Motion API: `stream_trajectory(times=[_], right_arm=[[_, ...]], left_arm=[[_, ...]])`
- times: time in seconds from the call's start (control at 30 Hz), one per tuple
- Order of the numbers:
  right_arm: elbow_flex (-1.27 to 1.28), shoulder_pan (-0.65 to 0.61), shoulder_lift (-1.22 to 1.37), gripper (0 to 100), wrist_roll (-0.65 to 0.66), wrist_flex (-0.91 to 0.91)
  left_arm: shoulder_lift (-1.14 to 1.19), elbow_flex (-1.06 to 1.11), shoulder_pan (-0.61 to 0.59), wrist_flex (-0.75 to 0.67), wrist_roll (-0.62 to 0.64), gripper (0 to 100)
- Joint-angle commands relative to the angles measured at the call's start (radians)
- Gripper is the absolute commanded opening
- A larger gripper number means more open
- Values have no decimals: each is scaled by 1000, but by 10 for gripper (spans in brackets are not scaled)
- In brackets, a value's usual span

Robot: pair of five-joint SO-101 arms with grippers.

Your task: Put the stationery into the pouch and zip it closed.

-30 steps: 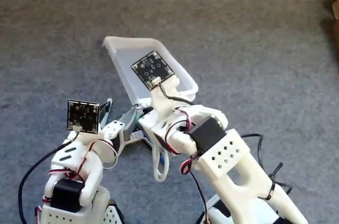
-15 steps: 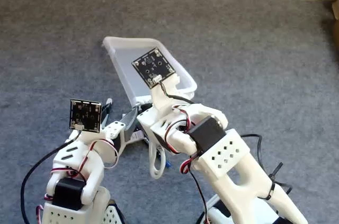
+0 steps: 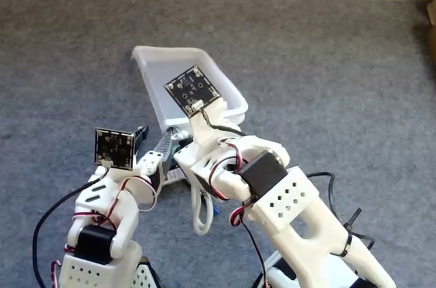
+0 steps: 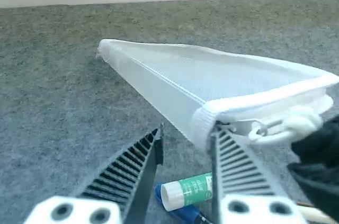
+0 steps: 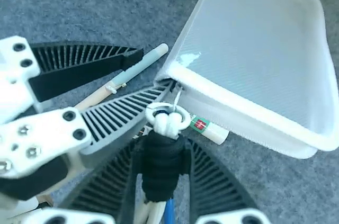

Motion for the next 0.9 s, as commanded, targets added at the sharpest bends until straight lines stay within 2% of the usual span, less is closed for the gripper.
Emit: stream_trajectory(times=[0.0,0.23,0.43,0.53,0.87], right_arm=[[-28,-7,-44,5,-8,13],[28,50,-44,5,-5,12],[67,145,-44,5,-5,12],[73,188,-44,5,-3,18],[70,260,-45,5,-3,19]], left_arm=[[-4,-5,-5,-40,2,104],[-4,-13,-65,-41,2,5],[-4,-18,-71,-37,2,7],[-4,-18,-122,-37,3,7],[-5,-19,-179,-37,3,7]])
